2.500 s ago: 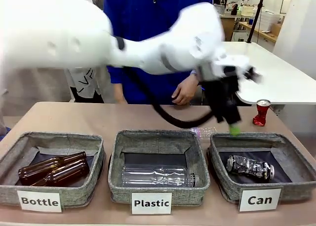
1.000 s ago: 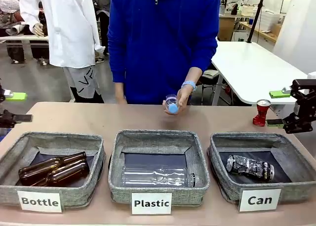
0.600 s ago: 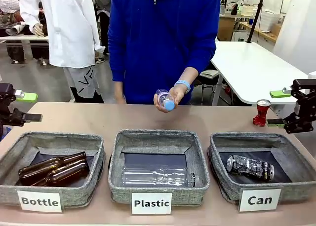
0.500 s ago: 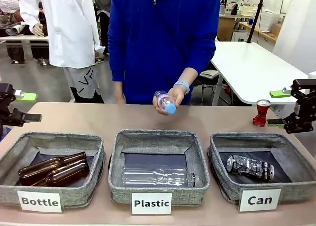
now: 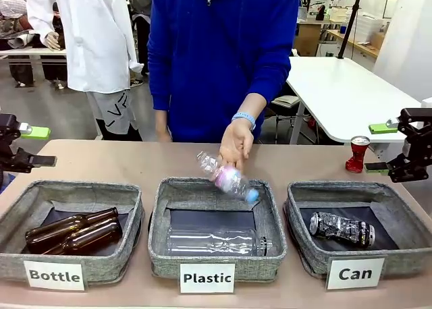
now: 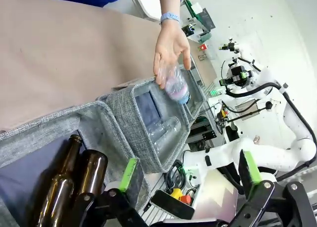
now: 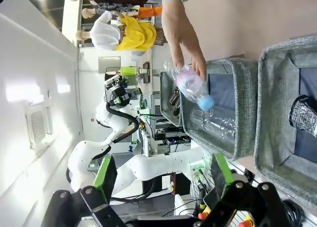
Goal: Sort the can waste into the basket.
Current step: Pick up the can waste from the table and place it in the right Fabric basket.
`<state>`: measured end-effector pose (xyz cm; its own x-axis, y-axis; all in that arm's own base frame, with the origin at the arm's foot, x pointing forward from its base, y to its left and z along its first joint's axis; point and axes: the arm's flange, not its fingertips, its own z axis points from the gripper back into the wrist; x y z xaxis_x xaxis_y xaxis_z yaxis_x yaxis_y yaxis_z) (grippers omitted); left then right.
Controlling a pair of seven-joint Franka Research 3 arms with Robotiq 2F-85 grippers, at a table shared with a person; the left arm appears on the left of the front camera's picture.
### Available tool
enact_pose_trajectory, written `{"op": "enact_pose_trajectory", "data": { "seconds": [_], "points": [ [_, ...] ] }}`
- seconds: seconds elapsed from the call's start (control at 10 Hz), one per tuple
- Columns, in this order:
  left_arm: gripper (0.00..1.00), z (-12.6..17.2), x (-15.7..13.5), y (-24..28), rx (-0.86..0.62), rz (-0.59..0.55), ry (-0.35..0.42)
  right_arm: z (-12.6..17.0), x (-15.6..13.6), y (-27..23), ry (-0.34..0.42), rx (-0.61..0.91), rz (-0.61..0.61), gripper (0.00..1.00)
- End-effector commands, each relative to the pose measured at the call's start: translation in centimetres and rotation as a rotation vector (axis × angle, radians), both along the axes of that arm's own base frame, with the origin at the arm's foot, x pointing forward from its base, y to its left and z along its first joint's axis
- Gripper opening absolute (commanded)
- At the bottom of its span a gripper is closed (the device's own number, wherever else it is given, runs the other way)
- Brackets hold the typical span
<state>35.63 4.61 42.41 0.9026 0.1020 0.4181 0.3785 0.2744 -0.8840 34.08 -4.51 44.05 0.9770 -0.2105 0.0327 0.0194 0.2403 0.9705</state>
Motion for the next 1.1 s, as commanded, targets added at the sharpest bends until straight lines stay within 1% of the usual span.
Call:
{"op": "enact_pose_trajectory", "data": {
  "seconds": [0.0,0.1,0.2,0.3,0.4,0.5,0.6,0.7,0.8,0.9,1.0],
  "points": [
    [1.0,0.1,-0.2,0.1,0.002,0.003,-0.003,0.0,0.0,0.0,0.0,0.0,0.0,1.0],
    [1.0,0.1,-0.2,0.1,0.002,0.003,-0.003,-0.1,0.2,-0.2,-0.042,-0.212,-0.014,1.0],
    [1.0,0.1,-0.2,0.1,0.002,0.003,-0.003,-0.4,1.3,-2.5,-0.098,-0.402,-0.106,1.0],
    [1.0,0.1,-0.2,0.1,0.002,0.003,-0.003,-0.6,2.1,-5.6,-0.141,-0.519,-0.245,1.0],
    [1.0,0.1,-0.2,0.1,0.002,0.003,-0.003,-0.9,2.5,-8.7,-0.182,-0.579,-0.281,1.0],
    [1.0,0.1,-0.2,0.1,0.002,0.003,-0.003,-1.2,2.5,-11.9,-0.214,-0.664,-0.414,1.0],
    [1.0,0.1,-0.2,0.1,0.002,0.003,-0.003,-1.6,2.2,-15.0,-0.238,-0.774,-0.591,1.0],
    [1.0,0.1,-0.2,0.1,0.002,0.003,-0.003,-1.9,2.2,-16.3,-0.231,-0.855,-0.701,1.0],
    [1.0,0.1,-0.2,0.1,0.002,0.003,-0.003,-1.7,2.3,-15.5,-0.26,-0.84,-0.713,1.0],
    [1.0,0.1,-0.2,0.1,0.002,0.003,-0.003,0.0,0.7,-17.2,-0.226,-0.768,-0.579,1.0],
    [1.0,0.1,-0.2,0.1,0.002,0.003,-0.003,0.0,0.7,-17.2,-0.226,-0.768,-0.579,1.0]
  ]
}}
